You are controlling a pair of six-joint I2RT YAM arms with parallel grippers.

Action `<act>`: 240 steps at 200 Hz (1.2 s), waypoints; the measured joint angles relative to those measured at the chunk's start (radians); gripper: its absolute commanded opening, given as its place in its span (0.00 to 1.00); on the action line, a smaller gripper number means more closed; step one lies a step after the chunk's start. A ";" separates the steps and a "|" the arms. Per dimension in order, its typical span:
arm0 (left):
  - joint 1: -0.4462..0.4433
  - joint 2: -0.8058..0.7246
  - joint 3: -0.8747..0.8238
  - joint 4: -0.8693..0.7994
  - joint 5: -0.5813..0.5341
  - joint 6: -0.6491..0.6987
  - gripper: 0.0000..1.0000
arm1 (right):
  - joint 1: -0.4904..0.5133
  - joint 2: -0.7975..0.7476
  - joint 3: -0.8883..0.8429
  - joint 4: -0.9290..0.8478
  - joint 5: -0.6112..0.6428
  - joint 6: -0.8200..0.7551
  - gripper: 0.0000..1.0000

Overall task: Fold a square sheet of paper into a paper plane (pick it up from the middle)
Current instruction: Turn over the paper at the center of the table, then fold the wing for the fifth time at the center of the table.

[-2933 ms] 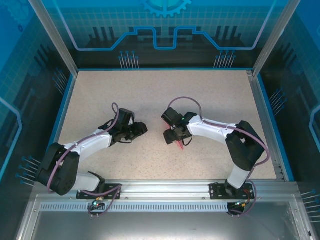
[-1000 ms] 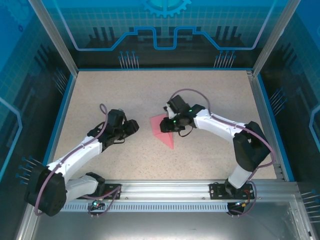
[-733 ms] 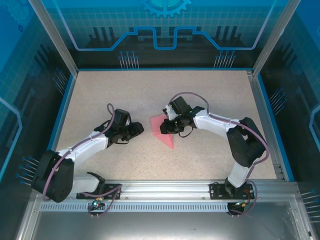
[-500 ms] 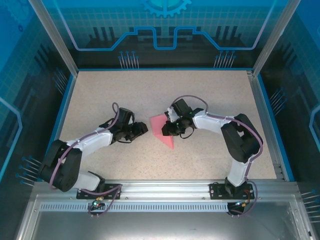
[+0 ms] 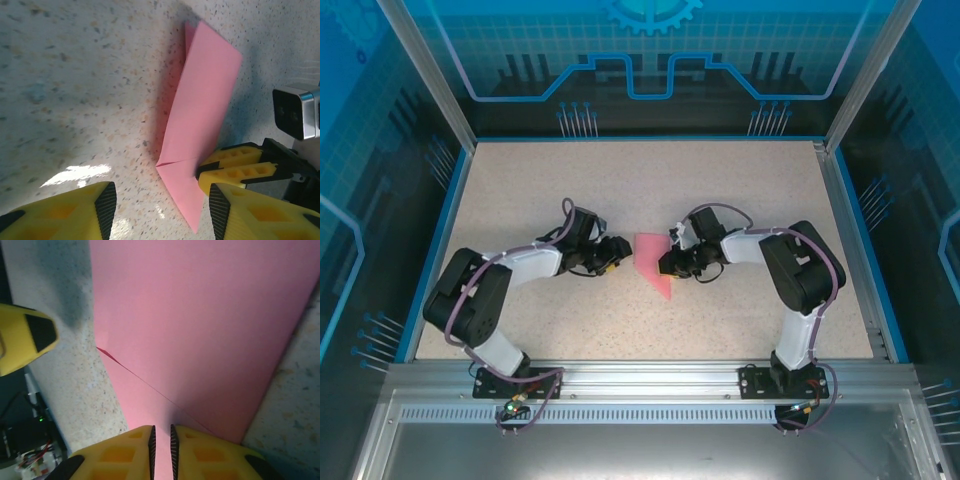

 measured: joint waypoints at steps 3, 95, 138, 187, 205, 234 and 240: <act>-0.003 0.005 0.004 0.002 0.003 0.000 0.55 | -0.003 0.000 -0.005 0.010 -0.010 0.003 0.19; -0.061 0.155 0.113 0.028 0.047 -0.026 0.56 | -0.045 0.025 -0.045 0.119 -0.123 0.044 0.20; -0.061 0.214 0.157 0.048 0.087 -0.024 0.41 | -0.049 0.029 -0.044 0.118 -0.132 0.044 0.21; -0.061 0.252 0.204 0.054 0.110 -0.023 0.16 | -0.049 0.031 -0.026 0.077 -0.129 0.024 0.22; -0.061 0.256 0.208 0.048 0.114 -0.013 0.10 | -0.049 0.030 -0.007 0.045 -0.119 0.011 0.24; -0.061 0.256 0.209 0.030 0.113 -0.007 0.02 | -0.043 -0.007 0.001 -0.011 -0.042 -0.028 0.27; -0.061 0.256 0.209 0.027 0.113 -0.007 0.01 | -0.041 -0.024 0.001 -0.029 -0.009 -0.040 0.27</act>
